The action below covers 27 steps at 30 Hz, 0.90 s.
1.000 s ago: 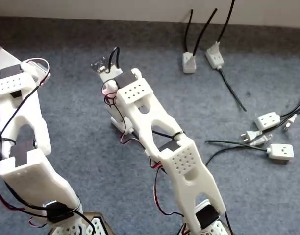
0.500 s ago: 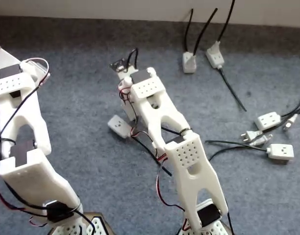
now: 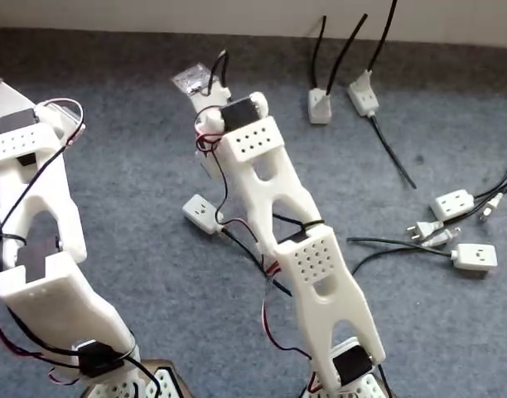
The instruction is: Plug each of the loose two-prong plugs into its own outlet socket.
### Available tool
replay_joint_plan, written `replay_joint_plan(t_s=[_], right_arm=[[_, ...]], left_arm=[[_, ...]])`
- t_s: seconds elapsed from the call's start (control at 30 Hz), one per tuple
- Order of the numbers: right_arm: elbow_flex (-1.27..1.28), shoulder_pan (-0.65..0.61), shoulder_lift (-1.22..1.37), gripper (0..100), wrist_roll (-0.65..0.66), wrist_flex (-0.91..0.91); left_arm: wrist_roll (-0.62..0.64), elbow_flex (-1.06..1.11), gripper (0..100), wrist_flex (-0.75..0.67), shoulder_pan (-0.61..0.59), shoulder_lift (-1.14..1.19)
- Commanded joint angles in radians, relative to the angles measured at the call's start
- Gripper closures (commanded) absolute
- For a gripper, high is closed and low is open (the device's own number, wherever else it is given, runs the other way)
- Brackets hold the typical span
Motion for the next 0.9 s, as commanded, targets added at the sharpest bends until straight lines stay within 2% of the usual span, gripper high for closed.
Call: replay_joint_plan(t_s=[0.0, 0.23, 0.37, 0.67, 0.87], right_arm=[[-0.048, -0.087, -0.007, 72.4, -0.020, 0.041], [-0.051, -0.102, 0.096, 72.4, -0.021, 0.042], [-0.053, -0.050, 0.174, 72.4, -0.058, 0.042], [-0.054, 0.087, 0.271, 72.4, -0.055, 0.041], [-0.137, 0.162, 0.249, 72.4, -0.054, 0.041]], left_arm=[[0.005, -0.033, 80, -0.009, -0.004, -0.005], [0.005, -0.033, 80, -0.009, -0.004, -0.005], [0.005, -0.033, 80, -0.009, -0.004, -0.005], [0.005, -0.033, 80, -0.009, -0.004, -0.004], [0.005, -0.033, 80, -0.009, -0.004, -0.004]])
